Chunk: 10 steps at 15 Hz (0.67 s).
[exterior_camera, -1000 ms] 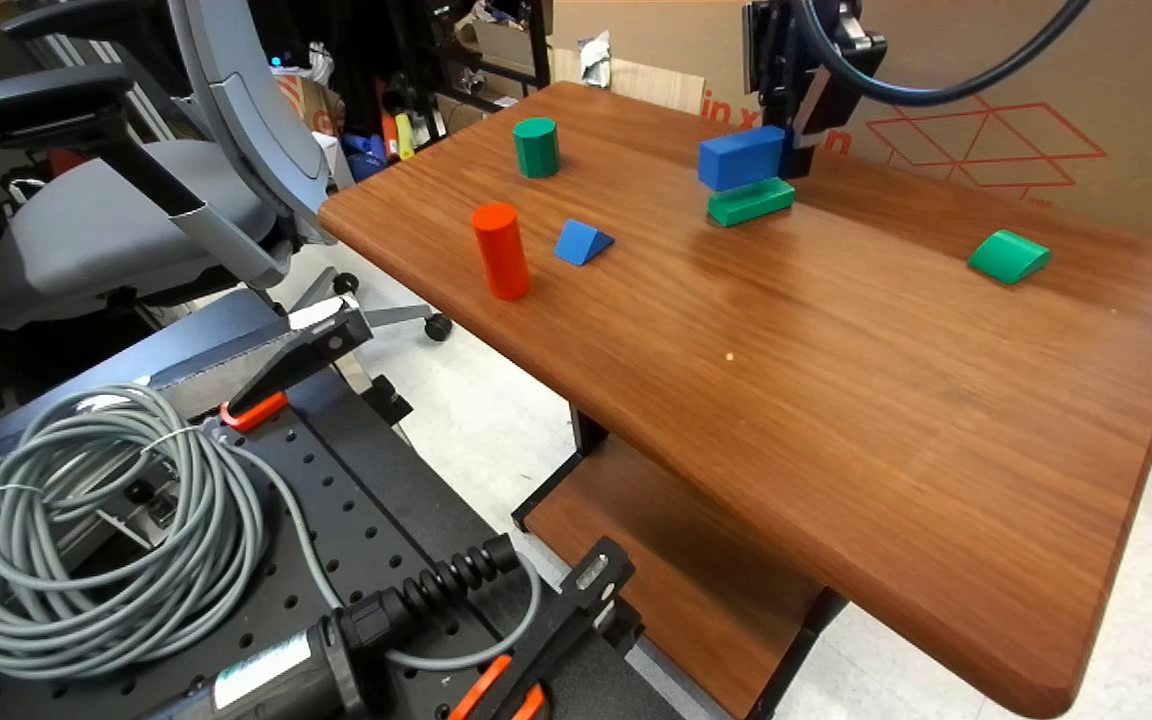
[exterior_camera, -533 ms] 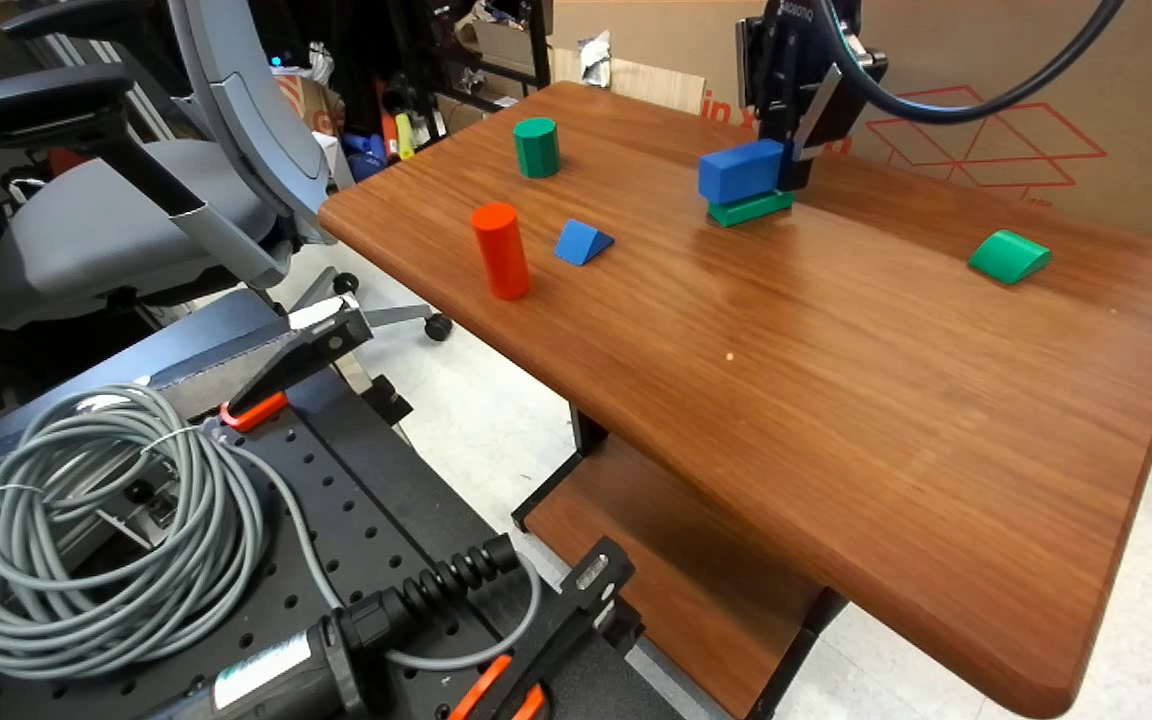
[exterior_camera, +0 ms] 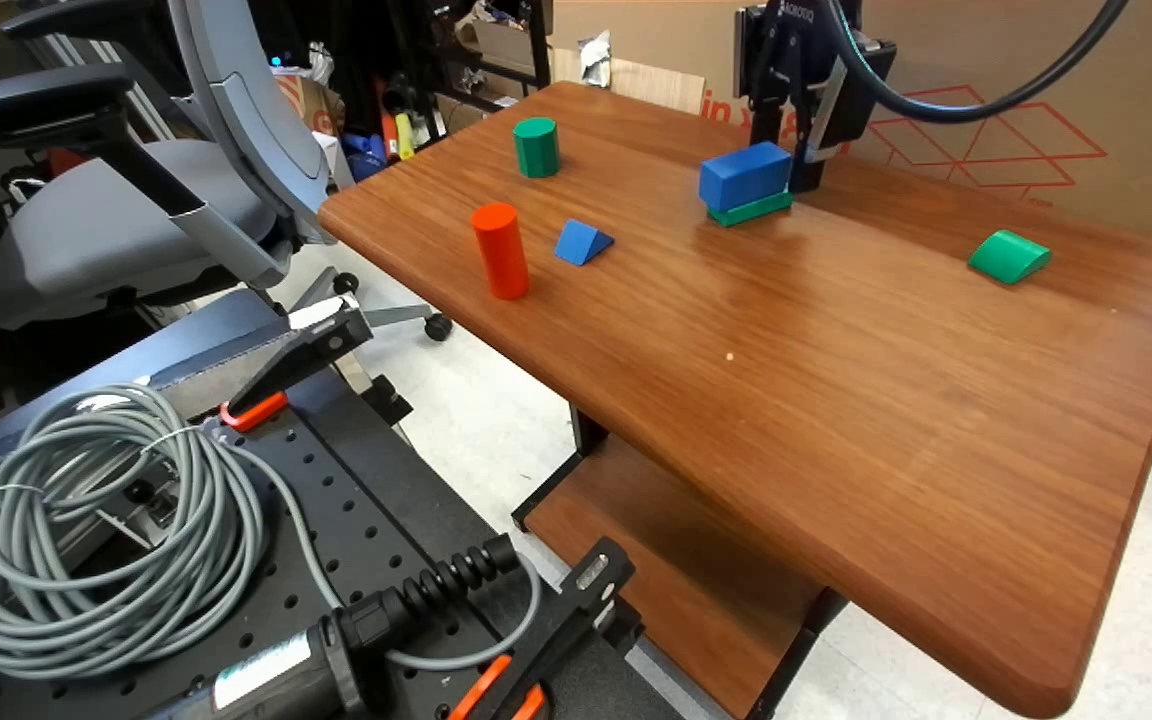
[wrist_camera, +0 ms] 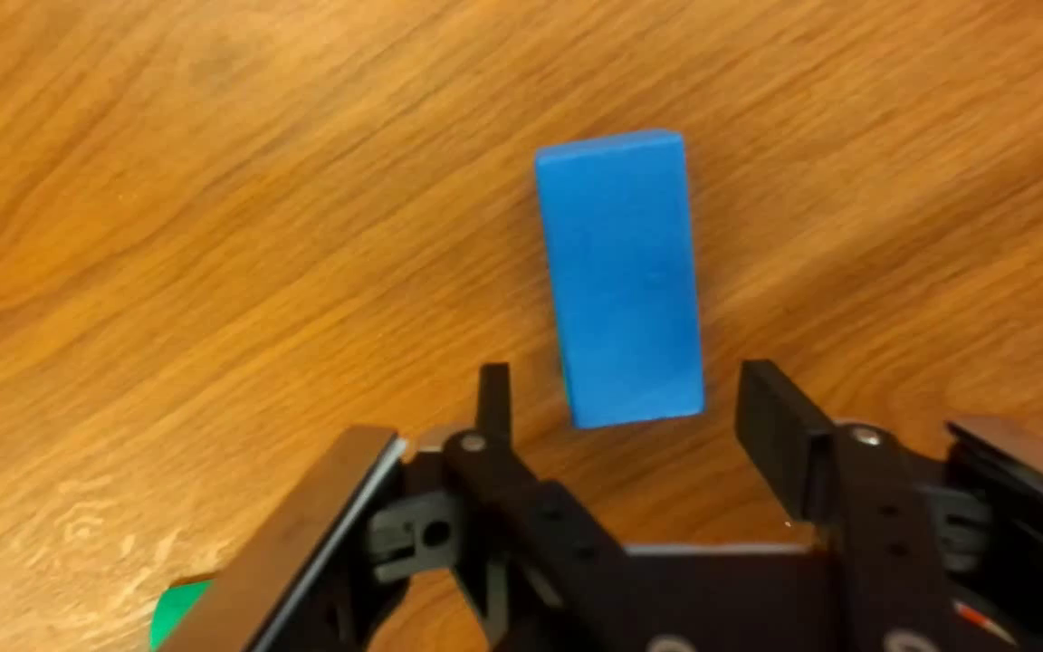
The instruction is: Arrange the objects on the table
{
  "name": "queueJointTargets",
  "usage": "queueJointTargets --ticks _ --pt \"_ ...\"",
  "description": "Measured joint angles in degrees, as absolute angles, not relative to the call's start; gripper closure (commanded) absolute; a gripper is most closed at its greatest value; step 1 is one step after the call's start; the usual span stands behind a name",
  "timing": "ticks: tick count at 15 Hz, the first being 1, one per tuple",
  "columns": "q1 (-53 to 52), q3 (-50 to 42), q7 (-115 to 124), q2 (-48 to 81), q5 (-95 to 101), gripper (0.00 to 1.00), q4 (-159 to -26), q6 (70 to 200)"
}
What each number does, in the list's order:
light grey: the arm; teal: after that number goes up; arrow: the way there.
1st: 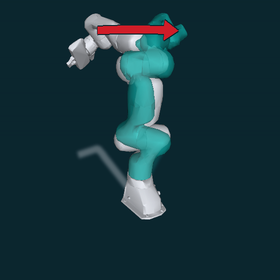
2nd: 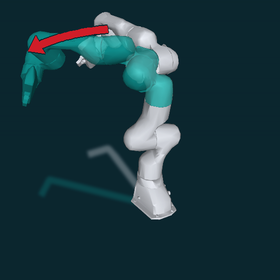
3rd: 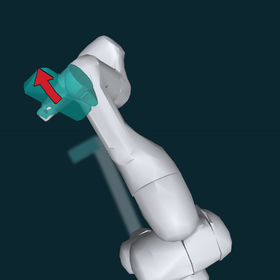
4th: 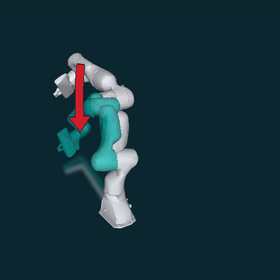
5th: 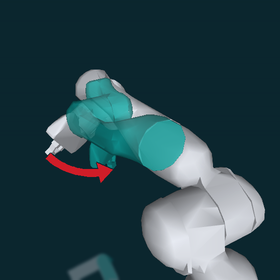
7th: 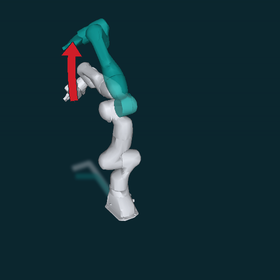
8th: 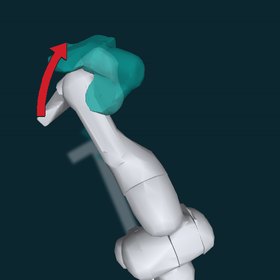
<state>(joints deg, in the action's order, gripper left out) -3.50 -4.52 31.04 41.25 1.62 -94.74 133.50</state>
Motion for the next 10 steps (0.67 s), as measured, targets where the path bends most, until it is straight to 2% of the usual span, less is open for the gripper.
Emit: queueJointTargets --ticks 2,10 --pt "-3.5 -4.49 30.25 41.2 1.61 0.0 -94.54 132.17" --pt "-3.39 -5.57 22.49 33.74 2.16 0.0 -95.68 121.4"
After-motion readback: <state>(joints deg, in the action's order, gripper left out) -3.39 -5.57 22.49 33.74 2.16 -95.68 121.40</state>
